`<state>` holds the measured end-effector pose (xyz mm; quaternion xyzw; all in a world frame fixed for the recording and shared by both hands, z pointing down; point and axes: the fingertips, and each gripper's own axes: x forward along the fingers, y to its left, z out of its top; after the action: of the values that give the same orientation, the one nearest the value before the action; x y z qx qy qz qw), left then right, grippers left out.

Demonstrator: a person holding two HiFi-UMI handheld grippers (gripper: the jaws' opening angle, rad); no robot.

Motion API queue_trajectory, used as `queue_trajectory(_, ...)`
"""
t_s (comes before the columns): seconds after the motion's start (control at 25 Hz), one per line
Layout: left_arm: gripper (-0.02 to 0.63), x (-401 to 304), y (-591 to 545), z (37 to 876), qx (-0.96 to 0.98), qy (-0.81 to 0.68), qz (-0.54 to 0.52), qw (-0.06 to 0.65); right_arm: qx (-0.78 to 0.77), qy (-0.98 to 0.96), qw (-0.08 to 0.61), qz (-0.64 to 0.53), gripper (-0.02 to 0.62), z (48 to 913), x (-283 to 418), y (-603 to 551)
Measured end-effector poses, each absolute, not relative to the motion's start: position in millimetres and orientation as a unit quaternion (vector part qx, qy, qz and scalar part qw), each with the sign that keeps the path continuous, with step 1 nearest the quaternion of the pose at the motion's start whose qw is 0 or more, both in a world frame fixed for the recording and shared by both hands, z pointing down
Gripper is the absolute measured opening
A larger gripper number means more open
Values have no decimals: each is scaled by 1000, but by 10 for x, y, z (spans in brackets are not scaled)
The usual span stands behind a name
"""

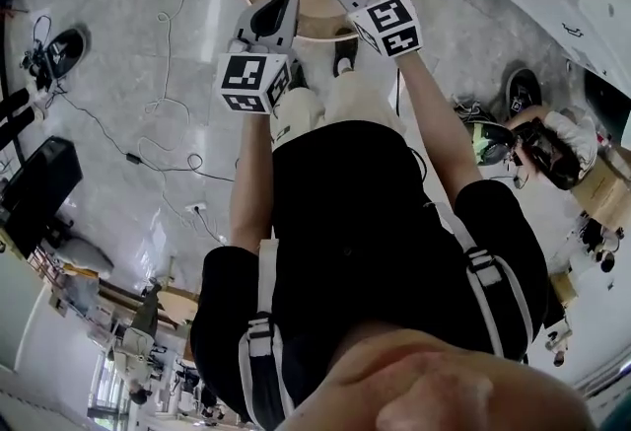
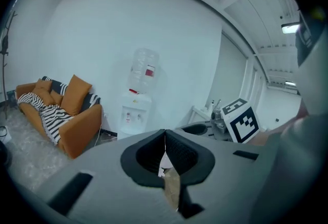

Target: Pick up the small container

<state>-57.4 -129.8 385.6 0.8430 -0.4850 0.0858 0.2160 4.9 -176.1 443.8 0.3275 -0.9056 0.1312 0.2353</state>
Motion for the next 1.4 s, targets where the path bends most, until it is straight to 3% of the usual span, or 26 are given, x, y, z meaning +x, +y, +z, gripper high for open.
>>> queue_trajectory(0.68, 18, -1146, -991, 3064, 883, -441, 33, 154, 393, -903, 138, 101, 141, 2934, -502, -1125)
queue_trajectory(1.4, 19, -930, -946, 2411, 912, -397, 17, 104, 433, -895, 85, 64, 141, 2083, -153, -958)
